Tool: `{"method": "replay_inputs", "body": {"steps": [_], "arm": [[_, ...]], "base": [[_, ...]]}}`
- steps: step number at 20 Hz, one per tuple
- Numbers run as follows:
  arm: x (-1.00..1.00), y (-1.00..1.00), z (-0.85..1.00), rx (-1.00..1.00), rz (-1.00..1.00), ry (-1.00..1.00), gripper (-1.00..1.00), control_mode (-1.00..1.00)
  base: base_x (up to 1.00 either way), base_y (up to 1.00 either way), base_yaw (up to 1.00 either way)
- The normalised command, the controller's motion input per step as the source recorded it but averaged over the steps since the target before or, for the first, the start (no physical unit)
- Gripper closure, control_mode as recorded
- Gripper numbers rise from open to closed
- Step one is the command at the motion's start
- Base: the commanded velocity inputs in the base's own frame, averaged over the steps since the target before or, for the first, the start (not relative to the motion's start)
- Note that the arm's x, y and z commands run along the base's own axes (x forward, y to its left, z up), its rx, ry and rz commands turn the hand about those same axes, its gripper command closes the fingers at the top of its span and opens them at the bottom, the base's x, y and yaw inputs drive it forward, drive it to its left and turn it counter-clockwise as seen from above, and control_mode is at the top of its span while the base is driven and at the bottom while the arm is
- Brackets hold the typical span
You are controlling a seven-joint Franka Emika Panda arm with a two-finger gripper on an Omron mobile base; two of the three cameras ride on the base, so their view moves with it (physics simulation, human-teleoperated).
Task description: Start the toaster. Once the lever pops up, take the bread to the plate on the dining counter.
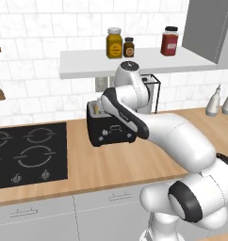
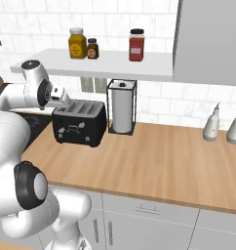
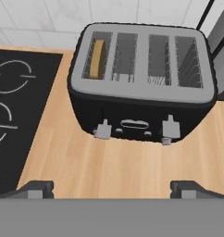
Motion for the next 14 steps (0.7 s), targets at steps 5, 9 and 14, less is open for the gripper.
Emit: {"method": "replay_inputs", "body": {"steps": [5,9,14], "arm": [[0.0,0.0,-0.02,0.0,0.02,-0.04,-1.0,-1.0],[0.0,0.06,-0.32,-0.03,0.11,-0.4,-1.0,-1.0],[0.07,0.05,-0.22,-0.01,0.05,-0.29,-1.0,-1.0]], "base": [[0.0,0.0,0.0],[0.0,0.0,0.0],[0.0,0.0,0.0]]}}
